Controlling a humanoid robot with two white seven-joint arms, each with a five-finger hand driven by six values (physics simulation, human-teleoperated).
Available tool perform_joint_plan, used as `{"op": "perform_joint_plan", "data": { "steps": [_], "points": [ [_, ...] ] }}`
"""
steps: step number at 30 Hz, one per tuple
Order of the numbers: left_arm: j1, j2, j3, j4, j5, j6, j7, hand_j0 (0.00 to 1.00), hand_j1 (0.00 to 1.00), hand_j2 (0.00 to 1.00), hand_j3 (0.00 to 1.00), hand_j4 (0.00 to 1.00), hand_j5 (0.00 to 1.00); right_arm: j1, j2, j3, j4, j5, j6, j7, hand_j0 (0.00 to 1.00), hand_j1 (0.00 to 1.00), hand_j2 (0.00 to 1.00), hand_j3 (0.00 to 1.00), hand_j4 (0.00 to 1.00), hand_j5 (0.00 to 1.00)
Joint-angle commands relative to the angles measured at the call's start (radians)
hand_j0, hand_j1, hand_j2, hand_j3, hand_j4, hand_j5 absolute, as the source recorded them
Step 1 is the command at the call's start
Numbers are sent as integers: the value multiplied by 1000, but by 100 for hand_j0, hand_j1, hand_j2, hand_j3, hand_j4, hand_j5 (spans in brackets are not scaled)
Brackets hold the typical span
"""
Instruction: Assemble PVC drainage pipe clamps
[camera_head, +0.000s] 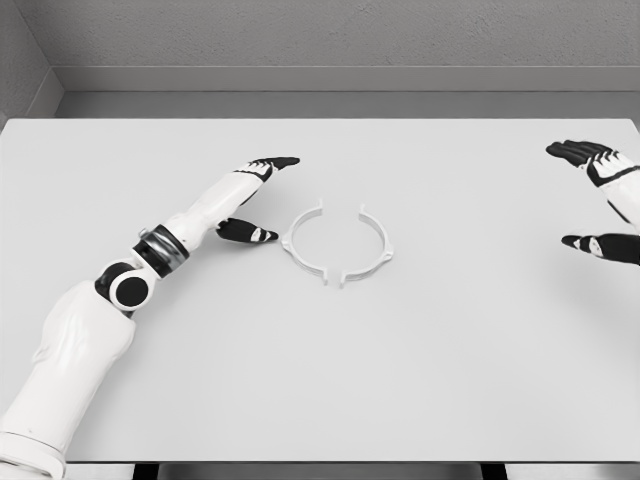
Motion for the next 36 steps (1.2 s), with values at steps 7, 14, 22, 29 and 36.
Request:
{"op": "perform_joint_plan", "data": {
  "steps": [7,14,22,29,36],
  "points": [
    [0,-10,-1,-1,7,1,1,100,100,100,100,100,100,-2,-7,71,-26,-13,2,39,100,100,100,100,100,100],
    [3,-24,-4,-4,5,1,1,100,100,100,100,100,100,-2,-7,78,-27,-11,2,39,100,100,100,100,100,100],
    [6,-38,-4,-8,-4,1,1,100,100,100,100,100,100,0,-7,78,-24,-10,2,39,100,100,100,100,100,100],
    [8,-45,-4,-10,-12,1,1,100,100,100,100,100,100,-2,-7,78,-24,-10,2,39,100,100,100,100,100,100],
    [8,-44,2,-8,-10,1,1,100,100,100,100,100,100,-2,-7,78,-24,-10,2,39,100,100,100,100,100,100]
  ]
}}
